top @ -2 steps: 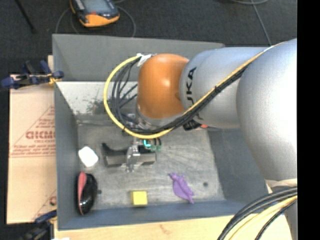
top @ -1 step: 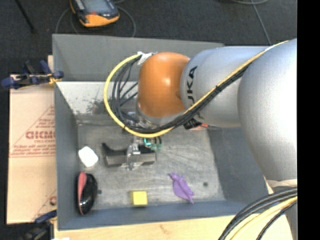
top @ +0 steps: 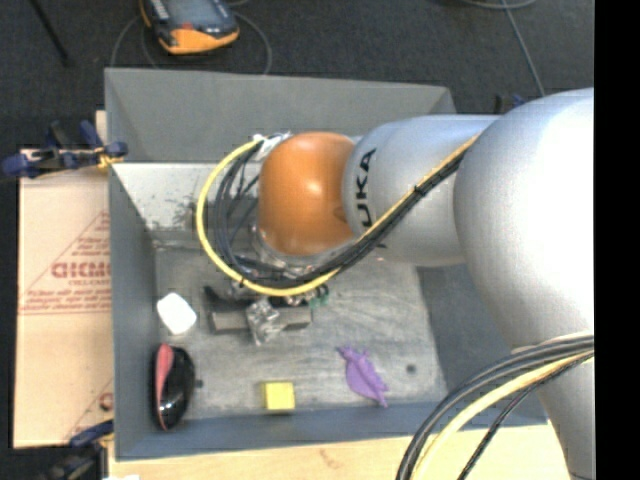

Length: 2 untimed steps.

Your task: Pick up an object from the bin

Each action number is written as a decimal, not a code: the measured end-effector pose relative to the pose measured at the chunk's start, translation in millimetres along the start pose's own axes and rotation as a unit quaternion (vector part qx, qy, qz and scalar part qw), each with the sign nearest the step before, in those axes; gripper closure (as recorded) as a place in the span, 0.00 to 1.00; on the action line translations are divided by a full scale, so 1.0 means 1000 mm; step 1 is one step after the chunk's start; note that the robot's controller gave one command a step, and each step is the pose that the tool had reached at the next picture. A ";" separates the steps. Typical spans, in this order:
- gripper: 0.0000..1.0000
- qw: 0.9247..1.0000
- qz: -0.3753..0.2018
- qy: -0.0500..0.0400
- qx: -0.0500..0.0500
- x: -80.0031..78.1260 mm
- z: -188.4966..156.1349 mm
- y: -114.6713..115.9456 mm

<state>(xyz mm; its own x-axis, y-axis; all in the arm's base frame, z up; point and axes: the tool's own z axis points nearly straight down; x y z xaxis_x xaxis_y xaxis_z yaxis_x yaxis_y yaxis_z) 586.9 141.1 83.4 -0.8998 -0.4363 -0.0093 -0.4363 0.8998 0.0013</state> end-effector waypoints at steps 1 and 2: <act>1.00 1.000 0.001 0.000 0.000 0.000 0.000 0.000; 1.00 1.000 0.013 0.004 0.001 0.019 -0.144 -0.006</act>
Offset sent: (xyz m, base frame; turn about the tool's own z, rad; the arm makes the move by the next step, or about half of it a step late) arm -0.0159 -0.0130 0.1445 0.0192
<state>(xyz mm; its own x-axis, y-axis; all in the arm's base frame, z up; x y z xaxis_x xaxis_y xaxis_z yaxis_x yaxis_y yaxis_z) 571.7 126.9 227.0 -0.9107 -0.4131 -0.0008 -0.4131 0.9107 -0.0007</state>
